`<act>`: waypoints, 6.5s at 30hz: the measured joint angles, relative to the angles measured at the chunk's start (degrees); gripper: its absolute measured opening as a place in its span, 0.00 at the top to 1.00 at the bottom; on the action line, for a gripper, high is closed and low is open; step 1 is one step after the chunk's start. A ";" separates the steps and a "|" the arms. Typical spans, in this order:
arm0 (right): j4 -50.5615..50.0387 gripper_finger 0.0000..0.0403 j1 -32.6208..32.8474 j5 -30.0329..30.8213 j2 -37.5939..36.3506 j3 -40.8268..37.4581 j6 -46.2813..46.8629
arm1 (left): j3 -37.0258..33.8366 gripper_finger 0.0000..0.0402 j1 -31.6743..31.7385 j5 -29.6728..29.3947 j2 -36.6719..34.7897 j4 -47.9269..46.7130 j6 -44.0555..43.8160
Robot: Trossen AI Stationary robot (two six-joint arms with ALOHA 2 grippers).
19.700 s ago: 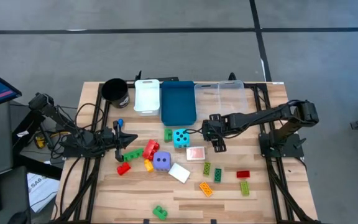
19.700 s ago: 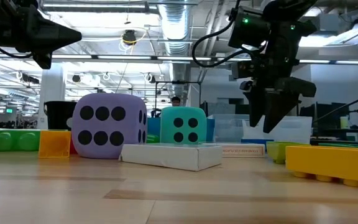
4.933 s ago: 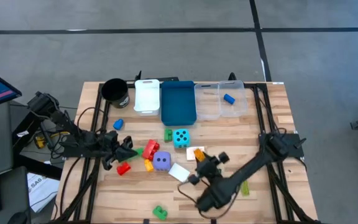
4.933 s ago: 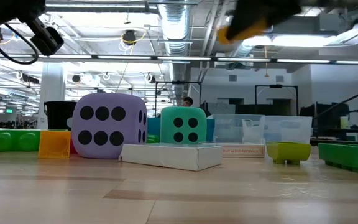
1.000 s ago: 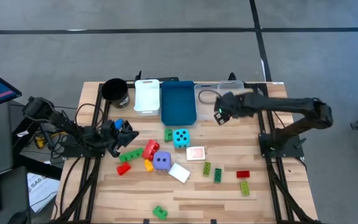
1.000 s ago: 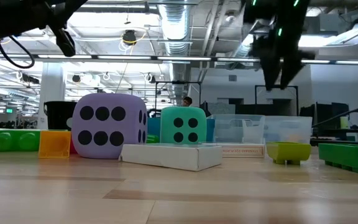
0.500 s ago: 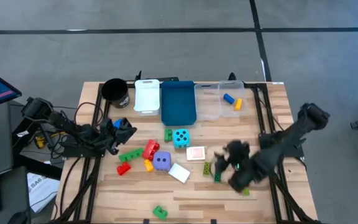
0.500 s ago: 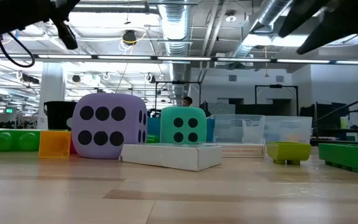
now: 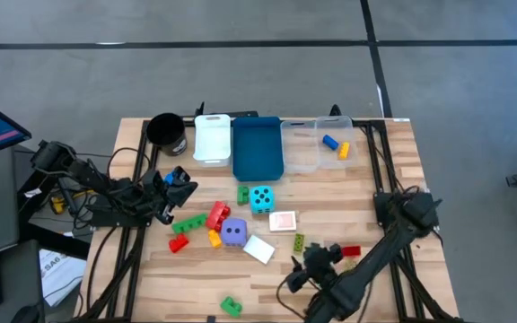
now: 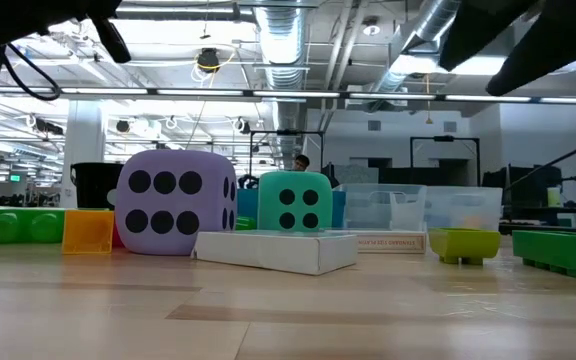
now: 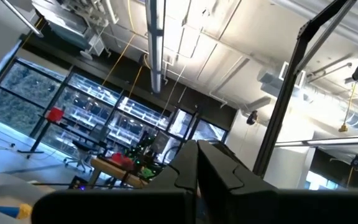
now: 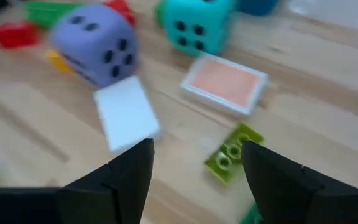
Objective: Pick & Place Toys
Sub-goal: Put the small green game piece into the right transparent bin
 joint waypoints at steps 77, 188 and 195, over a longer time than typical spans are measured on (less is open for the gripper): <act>-5.20 0.41 -3.10 -20.34 12.00 2.58 23.18 | 0.00 1.00 -0.13 8.61 -0.11 -4.24 -7.78; -12.41 0.77 -83.32 -20.40 -11.08 7.32 -81.79 | -0.02 1.00 -10.12 8.31 -0.10 -19.73 -16.88; -12.26 0.77 -84.48 -22.04 -6.82 7.26 -79.42 | -0.02 1.00 -10.34 8.34 -0.10 -20.95 -17.21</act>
